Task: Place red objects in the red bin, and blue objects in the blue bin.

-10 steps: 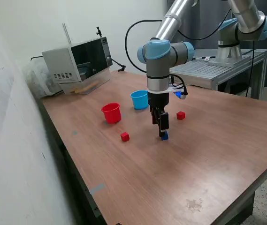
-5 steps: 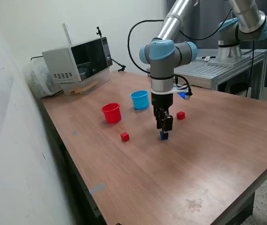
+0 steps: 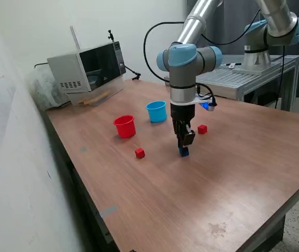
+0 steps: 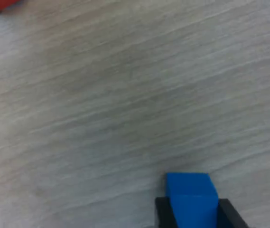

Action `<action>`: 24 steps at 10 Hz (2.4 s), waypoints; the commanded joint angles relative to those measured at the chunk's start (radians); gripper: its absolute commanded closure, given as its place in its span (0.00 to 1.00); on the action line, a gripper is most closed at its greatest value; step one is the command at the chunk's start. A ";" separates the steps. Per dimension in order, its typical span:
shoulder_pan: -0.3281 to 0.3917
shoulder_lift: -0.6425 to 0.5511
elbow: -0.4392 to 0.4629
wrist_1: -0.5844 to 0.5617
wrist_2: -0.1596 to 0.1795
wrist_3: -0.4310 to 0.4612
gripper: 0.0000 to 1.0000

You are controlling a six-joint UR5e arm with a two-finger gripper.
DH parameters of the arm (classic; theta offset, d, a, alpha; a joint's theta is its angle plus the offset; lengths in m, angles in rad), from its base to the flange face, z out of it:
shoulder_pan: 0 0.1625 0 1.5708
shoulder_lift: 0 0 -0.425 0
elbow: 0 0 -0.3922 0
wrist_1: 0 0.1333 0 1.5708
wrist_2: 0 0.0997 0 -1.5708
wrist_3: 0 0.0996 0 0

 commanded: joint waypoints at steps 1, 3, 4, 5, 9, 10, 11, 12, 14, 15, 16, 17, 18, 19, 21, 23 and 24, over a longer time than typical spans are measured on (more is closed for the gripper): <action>0.026 -0.051 0.000 0.007 0.001 -0.066 1.00; 0.032 -0.164 0.032 0.010 0.001 -0.091 1.00; 0.030 -0.224 0.066 0.010 0.001 -0.106 1.00; 0.030 -0.276 0.098 0.012 0.001 -0.120 1.00; -0.118 -0.387 0.256 0.025 -0.007 -0.146 1.00; -0.166 -0.396 0.284 0.036 -0.007 -0.148 1.00; -0.224 -0.414 0.313 0.036 -0.007 -0.164 1.00; -0.267 -0.425 0.336 0.038 -0.008 -0.180 1.00; -0.341 -0.430 0.376 0.042 -0.009 -0.200 1.00; -0.386 -0.430 0.400 0.042 -0.010 -0.213 1.00; -0.416 -0.431 0.416 0.041 -0.009 -0.223 1.00; -0.431 -0.431 0.423 0.041 -0.010 -0.232 1.00; -0.437 -0.431 0.425 0.041 -0.010 -0.235 1.00; -0.438 -0.431 0.426 0.041 -0.009 -0.238 1.00; -0.442 -0.431 0.430 0.041 -0.009 -0.243 0.00; -0.441 -0.433 0.431 0.041 -0.009 -0.243 0.00; -0.436 -0.433 0.428 0.041 -0.009 -0.246 0.00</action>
